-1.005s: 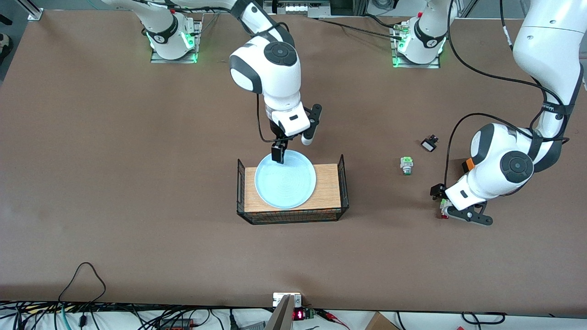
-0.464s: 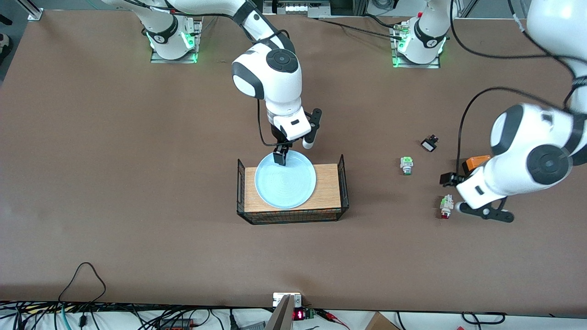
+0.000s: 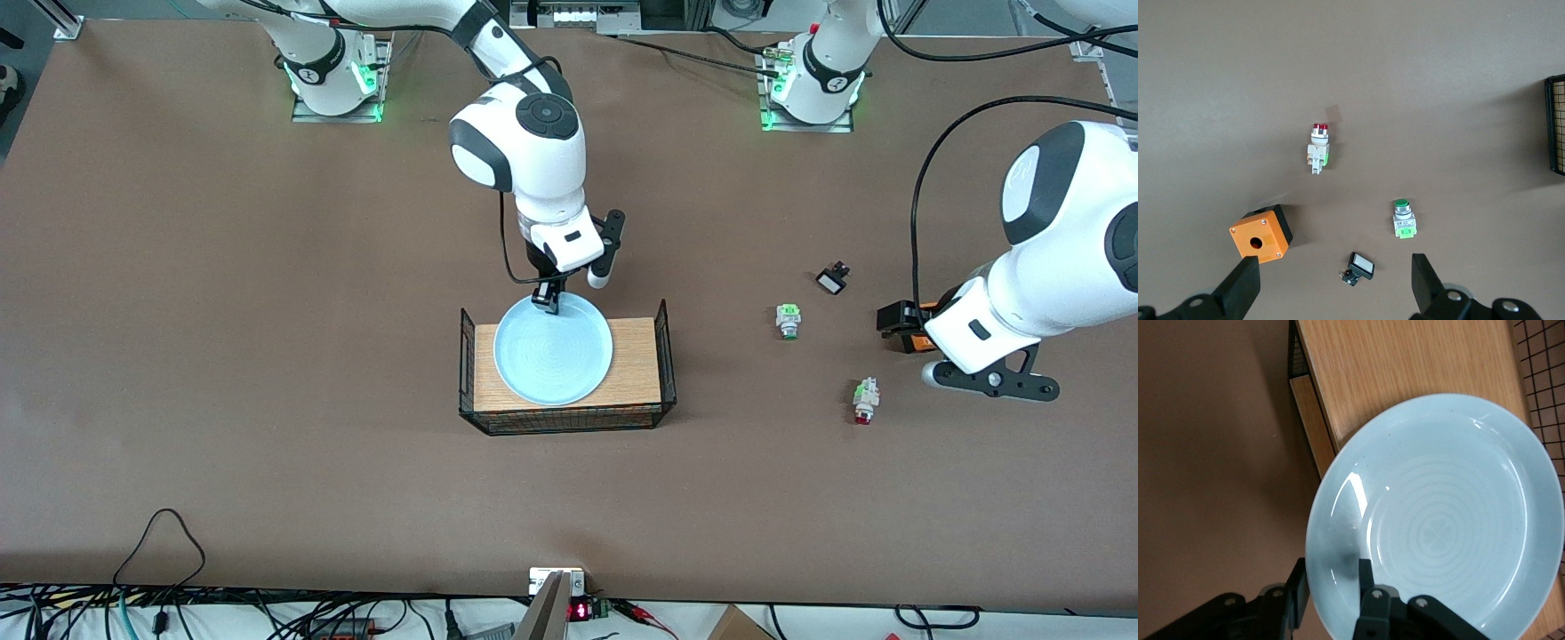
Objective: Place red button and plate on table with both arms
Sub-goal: 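Open and raise the left gripper while the right gripper lifts the plate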
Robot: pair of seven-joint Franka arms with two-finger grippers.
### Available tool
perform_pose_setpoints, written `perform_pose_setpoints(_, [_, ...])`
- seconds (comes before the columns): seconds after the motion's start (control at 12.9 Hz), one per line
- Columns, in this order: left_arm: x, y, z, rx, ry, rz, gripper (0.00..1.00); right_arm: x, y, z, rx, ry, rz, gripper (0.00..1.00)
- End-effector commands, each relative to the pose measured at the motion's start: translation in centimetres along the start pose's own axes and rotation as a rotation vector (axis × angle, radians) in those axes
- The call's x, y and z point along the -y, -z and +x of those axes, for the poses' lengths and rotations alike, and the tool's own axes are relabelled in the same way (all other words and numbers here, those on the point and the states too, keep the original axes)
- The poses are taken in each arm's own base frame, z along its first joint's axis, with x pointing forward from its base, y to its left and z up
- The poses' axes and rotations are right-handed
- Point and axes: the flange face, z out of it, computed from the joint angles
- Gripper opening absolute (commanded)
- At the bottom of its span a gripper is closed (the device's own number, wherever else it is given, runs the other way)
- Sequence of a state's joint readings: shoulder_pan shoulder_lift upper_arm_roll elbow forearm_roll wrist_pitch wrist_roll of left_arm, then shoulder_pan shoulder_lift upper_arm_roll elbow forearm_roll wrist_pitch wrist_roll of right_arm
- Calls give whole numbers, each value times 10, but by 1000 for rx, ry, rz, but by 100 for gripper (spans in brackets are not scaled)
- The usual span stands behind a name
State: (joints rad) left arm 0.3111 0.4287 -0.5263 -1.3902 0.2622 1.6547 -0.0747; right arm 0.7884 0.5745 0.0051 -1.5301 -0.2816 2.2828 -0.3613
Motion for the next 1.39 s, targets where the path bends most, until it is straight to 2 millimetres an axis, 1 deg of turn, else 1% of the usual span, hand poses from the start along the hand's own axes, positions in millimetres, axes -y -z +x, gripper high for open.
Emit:
perform_pose_setpoints(0.0, [4,35,-19,-6,22,-30,100,-1,4,5,-5,17,-19,0])
perform_pose_setpoints(0.08, [6,58,-36,-29,30,-58,100,0,5,6,-7,20,-20,0])
perform_pose_setpoints(0.15, [13,65,-51,-30,52,-76,100,0,7,7,-10,20,-22,0])
perform_pose_setpoints(0.23, [0,84,-74,-47,53,-71,100,0,11,9,-17,22,-26,0])
perform_pose_setpoints(0.31, [5,90,-92,-53,66,-54,100,2,17,14,-24,28,-29,0])
perform_pose_setpoints(0.39, [3,93,-101,-58,38,-41,100,4,20,16,-28,28,-31,0])
perform_pose_setpoints(0.46, [7,82,-101,-53,34,-40,100,7,26,18,-36,30,-34,0])
perform_pose_setpoints(0.54, [10,79,-107,-82,41,-50,100,5,34,19,-46,29,-40,0])
perform_pose_setpoints(0.62, [13,70,-120,-130,50,-61,100,4,42,20,-56,29,-44,0])
perform_pose_setpoints(0.7, [7,66,-130,-170,44,-58,100,3,51,20,-66,27,-49,0])
perform_pose_setpoints(0.77, [9,66,-133,-173,51,-56,100,3,55,21,-72,24,-48,0])
perform_pose_setpoints(0.85, [8,66,-134,-157,47,-45,100,0,69,20,-84,18,-55,0])
perform_pose_setpoints(0.93, [8,71,-135,-128,50,-47,100,-3,83,18,-90,13,-59,0])
perform_pose_setpoints(1.08, [7,75,-127,-73,47,-49,100,-7,107,13,-75,8,-58,0])
perform_pose_setpoints(1.16, [6,77,-125,-75,44,-49,100,-11,137,15,-96,2,-67,0])
perform_pose_setpoints(1.24, [5,78,-125,-78,41,-47,100,-16,154,14,-74,-1,-63,0])
perform_pose_setpoints(1.31, [4,77,-124,-76,39,-47,100,-23,161,5,-28,14,-50,0])
